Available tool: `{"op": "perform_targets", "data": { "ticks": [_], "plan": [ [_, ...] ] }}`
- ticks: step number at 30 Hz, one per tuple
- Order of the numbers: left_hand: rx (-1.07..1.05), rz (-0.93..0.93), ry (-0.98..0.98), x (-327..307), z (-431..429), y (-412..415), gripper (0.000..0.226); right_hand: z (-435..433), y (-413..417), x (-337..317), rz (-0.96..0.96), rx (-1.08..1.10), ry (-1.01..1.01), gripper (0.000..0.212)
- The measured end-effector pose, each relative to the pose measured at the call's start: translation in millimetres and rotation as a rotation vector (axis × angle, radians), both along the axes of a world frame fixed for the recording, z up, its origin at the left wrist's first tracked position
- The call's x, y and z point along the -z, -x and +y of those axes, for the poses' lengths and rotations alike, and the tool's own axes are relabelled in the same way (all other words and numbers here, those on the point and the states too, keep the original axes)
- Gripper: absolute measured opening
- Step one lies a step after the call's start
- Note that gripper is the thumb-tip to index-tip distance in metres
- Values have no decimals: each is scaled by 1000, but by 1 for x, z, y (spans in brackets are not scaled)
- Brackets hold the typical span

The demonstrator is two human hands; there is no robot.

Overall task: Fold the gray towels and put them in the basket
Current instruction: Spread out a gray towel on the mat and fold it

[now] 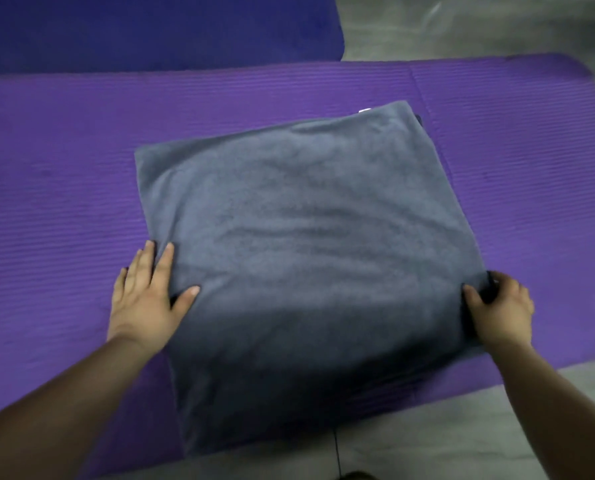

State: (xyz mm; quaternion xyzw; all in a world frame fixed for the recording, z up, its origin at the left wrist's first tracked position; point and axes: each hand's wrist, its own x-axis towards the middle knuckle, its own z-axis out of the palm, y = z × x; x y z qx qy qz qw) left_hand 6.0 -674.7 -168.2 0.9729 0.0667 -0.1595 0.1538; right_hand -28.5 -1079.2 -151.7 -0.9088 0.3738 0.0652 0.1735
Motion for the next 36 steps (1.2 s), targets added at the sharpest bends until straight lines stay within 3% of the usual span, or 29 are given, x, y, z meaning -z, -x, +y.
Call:
{"op": "perform_targets", "data": {
  "ticks": [2,7,10,11,14,16,21,23,25,27,29,33,36],
  "plan": [
    [-63,57,2,0,-4,2,81,-4,0,-3,-16,83,-93,58],
    [140,214,-294,-12,1,-6,82,-15,4,-12,94,79,-138,35],
    [247,-95,-189,-13,-4,-4,78,-13,5,-13,93,78,-142,34],
    [332,-119,-146,-14,-9,0,78,-13,7,-13,89,83,-156,34],
    [677,15,-134,-5,-28,21,71,-13,11,-14,82,97,-195,34],
    [827,-10,-125,9,-41,38,72,-15,16,-15,66,126,-213,34],
    [871,-110,-45,17,-50,42,66,-26,19,-14,-17,215,-284,29],
    [753,-103,29,5,-58,32,62,-21,16,-15,-135,265,-378,27],
    [411,-16,299,-18,-78,13,52,-5,10,-25,-241,239,-448,25],
    [35,285,614,-37,-100,-11,35,16,2,-36,-311,96,-468,22],
    [-189,426,857,-49,-114,-31,29,47,-5,-51,-332,-93,-512,21],
    [-278,492,1073,-73,-135,-54,35,119,-4,-68,-275,-510,-624,48],
    [-263,436,1078,-72,-135,-60,37,161,9,-63,-152,-852,-648,46]
  ]
}}
